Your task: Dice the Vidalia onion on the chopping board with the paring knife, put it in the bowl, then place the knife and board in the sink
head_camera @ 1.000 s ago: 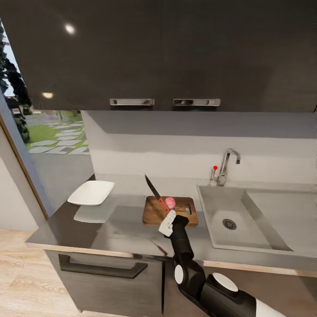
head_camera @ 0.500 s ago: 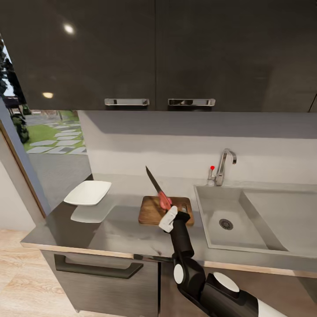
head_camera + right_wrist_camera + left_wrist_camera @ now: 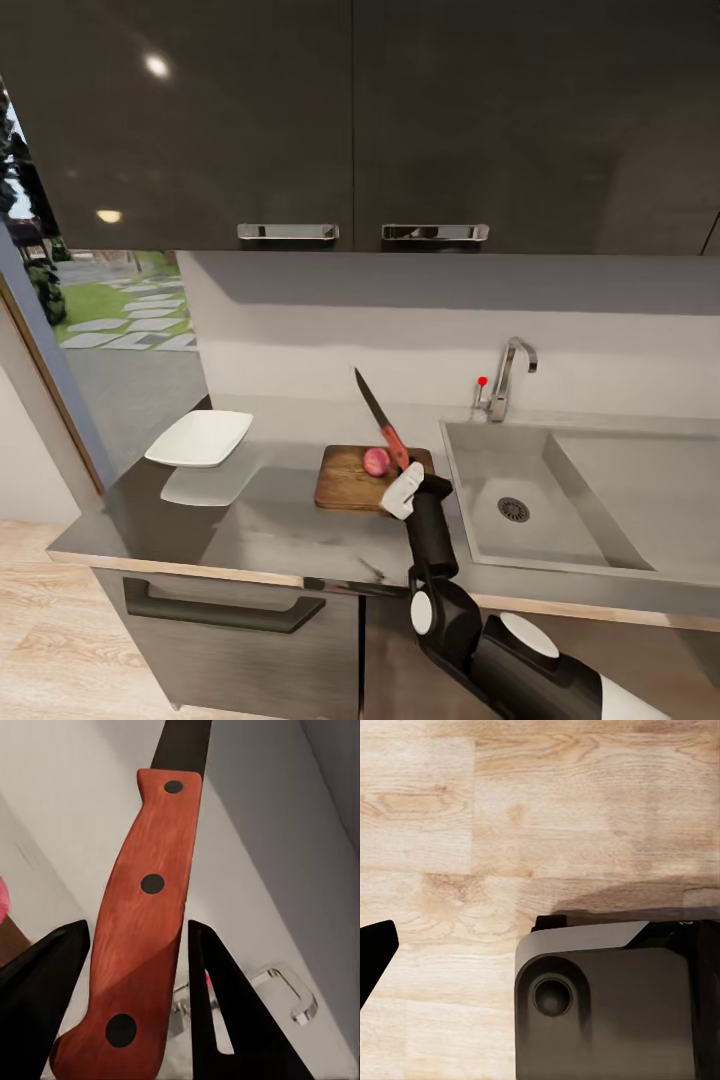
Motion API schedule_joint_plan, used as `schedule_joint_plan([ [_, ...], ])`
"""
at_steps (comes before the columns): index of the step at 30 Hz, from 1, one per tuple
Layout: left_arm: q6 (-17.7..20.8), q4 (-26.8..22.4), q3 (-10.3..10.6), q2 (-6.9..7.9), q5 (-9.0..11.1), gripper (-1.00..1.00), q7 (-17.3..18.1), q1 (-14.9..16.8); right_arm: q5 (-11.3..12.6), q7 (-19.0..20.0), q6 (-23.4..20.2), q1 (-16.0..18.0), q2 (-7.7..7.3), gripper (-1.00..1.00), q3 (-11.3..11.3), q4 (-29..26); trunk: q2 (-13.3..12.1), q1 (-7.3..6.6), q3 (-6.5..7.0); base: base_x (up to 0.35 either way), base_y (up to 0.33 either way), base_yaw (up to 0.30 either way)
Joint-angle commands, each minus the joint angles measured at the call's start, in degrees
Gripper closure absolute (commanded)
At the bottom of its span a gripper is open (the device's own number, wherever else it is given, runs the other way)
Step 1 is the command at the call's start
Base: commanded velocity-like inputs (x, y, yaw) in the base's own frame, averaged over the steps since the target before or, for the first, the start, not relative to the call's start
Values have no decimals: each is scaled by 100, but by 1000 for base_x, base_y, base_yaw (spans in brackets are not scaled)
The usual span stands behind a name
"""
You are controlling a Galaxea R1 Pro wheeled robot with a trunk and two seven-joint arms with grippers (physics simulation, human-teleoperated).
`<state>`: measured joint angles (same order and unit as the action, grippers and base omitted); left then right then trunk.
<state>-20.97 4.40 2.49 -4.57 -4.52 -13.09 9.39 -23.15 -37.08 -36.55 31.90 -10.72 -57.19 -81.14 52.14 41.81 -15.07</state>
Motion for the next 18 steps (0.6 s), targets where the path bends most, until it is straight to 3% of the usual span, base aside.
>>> schedule_joint_plan([
  [1, -30, 24, 22, -4, -49, -100, -53, 11, -17, -24, -36, 9, -39, 100, -15, 3, 6, 1, -8, 0, 0, 0],
  [8, -30, 17, 16, -12, -49, -100, -53, 11, -9, -208, -30, 9, -481, 100, -12, 26, 6, 1, -8, 0, 0, 0],
  [18, -28, 17, 15, -34, -49, -100, -53, 11, -2, -234, -138, 9, -531, 100, -20, 69, 6, 1, -8, 0, 0, 0],
])
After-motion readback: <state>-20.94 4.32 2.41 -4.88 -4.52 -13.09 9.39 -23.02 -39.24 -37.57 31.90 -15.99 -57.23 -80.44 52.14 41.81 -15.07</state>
